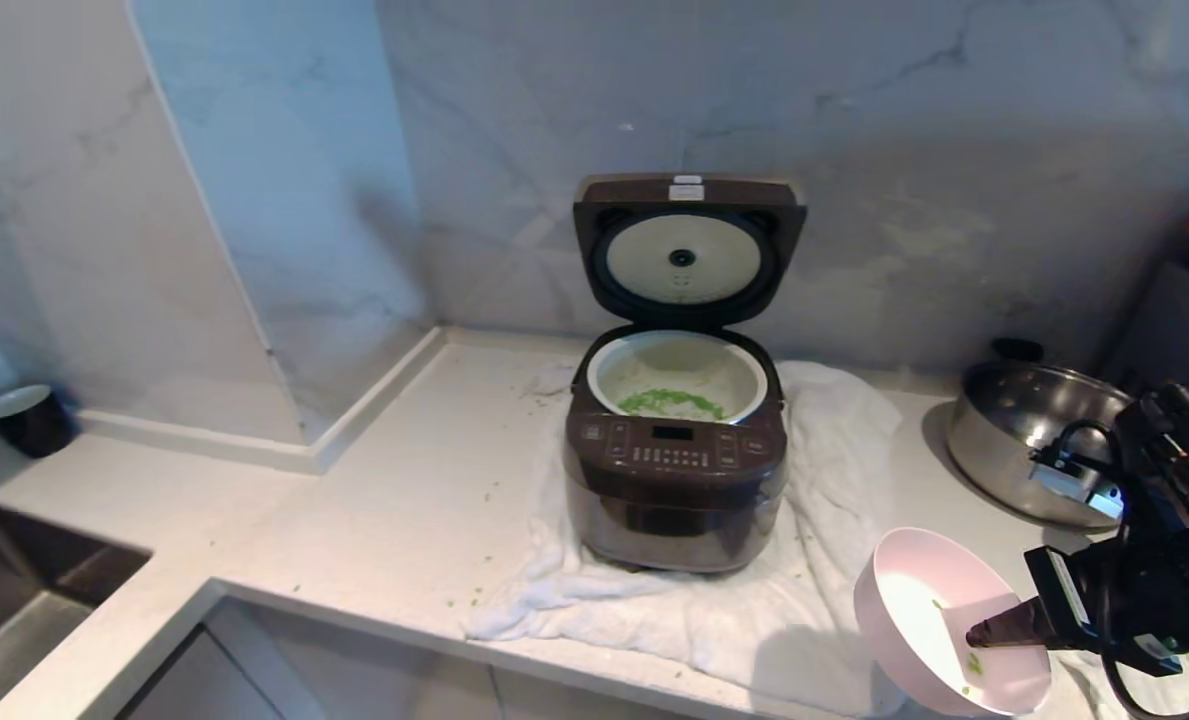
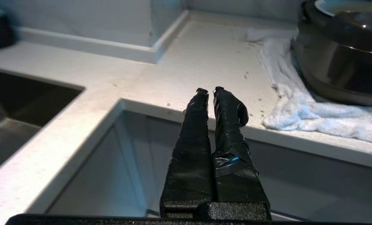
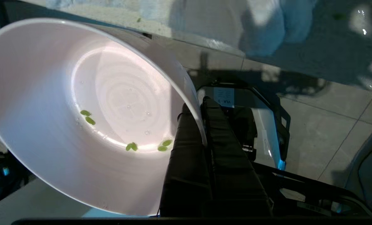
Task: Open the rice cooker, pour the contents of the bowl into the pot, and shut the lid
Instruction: Place the bowl on the table
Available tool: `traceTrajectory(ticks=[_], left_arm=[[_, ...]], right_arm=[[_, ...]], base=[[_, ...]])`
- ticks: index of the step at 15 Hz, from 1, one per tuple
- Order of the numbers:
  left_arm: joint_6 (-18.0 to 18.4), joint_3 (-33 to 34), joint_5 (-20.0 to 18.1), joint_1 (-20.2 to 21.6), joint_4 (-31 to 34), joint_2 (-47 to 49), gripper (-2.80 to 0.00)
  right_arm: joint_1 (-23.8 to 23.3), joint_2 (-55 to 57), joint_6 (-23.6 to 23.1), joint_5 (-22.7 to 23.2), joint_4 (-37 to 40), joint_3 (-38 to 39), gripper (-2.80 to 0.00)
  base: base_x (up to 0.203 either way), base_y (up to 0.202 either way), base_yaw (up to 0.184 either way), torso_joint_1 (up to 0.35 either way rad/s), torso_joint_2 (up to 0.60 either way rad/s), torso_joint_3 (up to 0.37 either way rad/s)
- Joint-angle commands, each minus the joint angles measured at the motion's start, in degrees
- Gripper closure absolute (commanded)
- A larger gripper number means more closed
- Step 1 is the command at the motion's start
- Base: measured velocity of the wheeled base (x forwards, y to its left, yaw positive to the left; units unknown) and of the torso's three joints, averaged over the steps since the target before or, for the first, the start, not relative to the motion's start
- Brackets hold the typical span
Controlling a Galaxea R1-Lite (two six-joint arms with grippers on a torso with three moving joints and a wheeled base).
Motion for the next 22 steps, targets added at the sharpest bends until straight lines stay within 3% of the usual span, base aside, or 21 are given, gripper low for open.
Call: traceTrajectory(ticks=[1, 13, 22], left_arm=[[-0.05, 0.07, 0.07, -0.13, 0.01, 0.02, 0.0], [-0.05, 0.07, 0.07, -0.05, 0.1, 0.02, 0.0], [-0.05, 0.07, -0.01, -0.13, 0.01, 0.02, 0.0]], right_arm=[[0.07, 0.18, 0.05, 0.14, 0.14, -0.01, 0.0], [-0.02, 0.36, 0.05, 0.95, 0.14, 0.25, 0.0], [0.01, -0.08, 0.05, 0.91, 0.14, 0.78, 0.0]], base=[[-0.006, -0.013, 0.167, -0.01, 0.0, 0.005], [0.0, -0.007, 0.17, 0.003, 0.0, 0.002], [0.0, 0.0, 0.011, 0.0, 0.0, 0.0]])
